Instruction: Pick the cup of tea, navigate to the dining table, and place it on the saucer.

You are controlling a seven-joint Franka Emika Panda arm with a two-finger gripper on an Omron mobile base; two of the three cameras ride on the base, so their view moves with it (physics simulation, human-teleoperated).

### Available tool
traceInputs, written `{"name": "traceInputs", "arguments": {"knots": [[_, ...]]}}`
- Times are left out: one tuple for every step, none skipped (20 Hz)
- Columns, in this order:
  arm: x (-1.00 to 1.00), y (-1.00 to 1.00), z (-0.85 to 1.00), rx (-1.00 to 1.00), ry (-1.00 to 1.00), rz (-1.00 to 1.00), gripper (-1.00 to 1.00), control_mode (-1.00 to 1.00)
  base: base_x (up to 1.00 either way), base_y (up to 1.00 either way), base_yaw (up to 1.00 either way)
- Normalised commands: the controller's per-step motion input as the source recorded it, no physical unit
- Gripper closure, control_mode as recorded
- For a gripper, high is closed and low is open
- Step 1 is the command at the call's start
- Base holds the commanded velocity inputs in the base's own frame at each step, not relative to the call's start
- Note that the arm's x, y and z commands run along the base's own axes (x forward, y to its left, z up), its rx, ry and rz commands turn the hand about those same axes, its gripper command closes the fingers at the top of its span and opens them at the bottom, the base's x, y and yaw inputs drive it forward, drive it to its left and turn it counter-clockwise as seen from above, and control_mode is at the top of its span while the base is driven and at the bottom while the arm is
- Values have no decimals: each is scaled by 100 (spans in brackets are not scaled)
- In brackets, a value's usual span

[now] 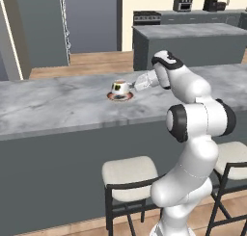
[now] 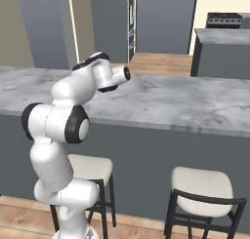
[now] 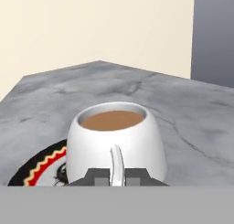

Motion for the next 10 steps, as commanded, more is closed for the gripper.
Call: {"name": "traceInputs", "arguments": {"knots": [[0,35,-30,0,-14,3,100,-100,0,0,0],[0,31,-36,0,-11,2,100,-100,0,0,0],[2,25,-38,0,-4,0,100,-100,0,0,0],[5,18,-13,0,-1,0,100,-100,0,0,0],[3,16,0,0,-3,0,100,-100,0,0,0],[4,13,0,0,-2,0,100,-100,0,0,0],[0,10,0,0,-4,0,100,-100,0,0,0],[0,7,3,0,-5,0,100,-100,0,0,0],[0,1,17,0,-7,0,100,-100,0,0,0],[-14,0,29,0,-5,0,100,-100,0,0,0]]}}
